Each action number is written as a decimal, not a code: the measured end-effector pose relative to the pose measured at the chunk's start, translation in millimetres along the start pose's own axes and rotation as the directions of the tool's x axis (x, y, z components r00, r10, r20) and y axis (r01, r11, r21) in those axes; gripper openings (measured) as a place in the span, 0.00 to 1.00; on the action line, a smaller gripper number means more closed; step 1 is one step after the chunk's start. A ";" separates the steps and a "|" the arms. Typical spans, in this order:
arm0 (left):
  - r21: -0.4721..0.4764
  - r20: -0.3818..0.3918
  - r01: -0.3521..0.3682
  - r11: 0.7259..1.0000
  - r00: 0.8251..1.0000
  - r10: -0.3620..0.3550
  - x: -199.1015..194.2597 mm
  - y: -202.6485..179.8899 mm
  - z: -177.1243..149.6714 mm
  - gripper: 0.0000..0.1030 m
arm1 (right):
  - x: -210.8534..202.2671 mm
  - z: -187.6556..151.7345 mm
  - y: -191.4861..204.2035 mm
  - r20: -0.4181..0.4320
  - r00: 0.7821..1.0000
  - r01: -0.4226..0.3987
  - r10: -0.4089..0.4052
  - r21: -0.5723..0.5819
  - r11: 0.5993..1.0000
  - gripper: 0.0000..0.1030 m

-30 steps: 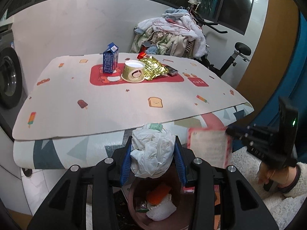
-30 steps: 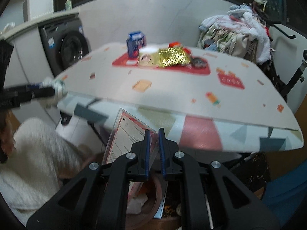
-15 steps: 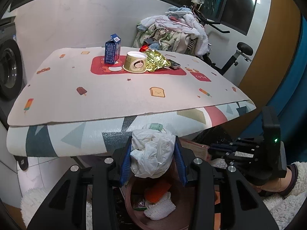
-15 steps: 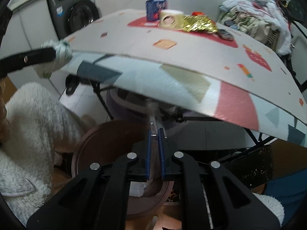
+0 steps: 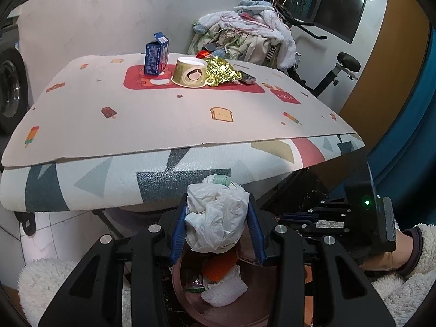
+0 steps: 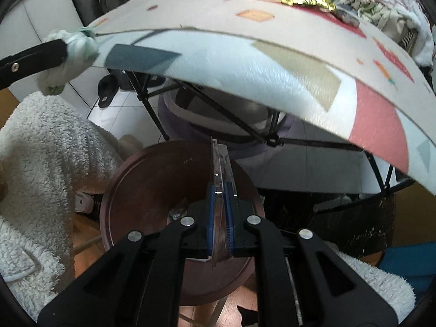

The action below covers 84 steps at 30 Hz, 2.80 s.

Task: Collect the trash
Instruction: 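Lower the plastic bag and white tissue into the brown bin and open both tools, then raise both open tools from the bin back over the table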

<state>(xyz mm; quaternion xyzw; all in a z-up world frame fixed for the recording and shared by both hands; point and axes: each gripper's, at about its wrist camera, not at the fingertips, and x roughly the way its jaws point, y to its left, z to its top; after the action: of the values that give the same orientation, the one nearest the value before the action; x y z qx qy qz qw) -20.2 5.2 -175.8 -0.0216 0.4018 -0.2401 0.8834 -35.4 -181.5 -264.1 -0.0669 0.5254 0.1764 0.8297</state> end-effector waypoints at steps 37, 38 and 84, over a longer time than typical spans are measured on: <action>0.103 -0.143 0.010 0.995 0.990 0.005 38.3 -22.5 -10.5 0.39 | -56.3 -1.6 -61.4 0.271 0.947 0.091 -0.173 0.291 0.952 0.94; 0.110 -0.149 0.012 0.994 0.989 0.005 40.0 -23.8 -11.0 0.39 | -56.1 -1.4 -62.7 0.270 0.947 0.090 -0.174 0.297 0.951 0.94; 0.043 0.120 -0.204 0.978 0.973 0.198 -9.9 34.6 90.6 0.94 | -80.5 62.3 -93.9 0.297 0.943 0.078 -0.149 0.238 0.968 0.94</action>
<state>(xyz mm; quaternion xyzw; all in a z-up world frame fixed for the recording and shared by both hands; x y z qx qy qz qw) 53.6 26.1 -115.6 0.0297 0.3436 -0.1586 0.9252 20.5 -268.2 -171.6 0.0251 0.3991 0.0763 0.9134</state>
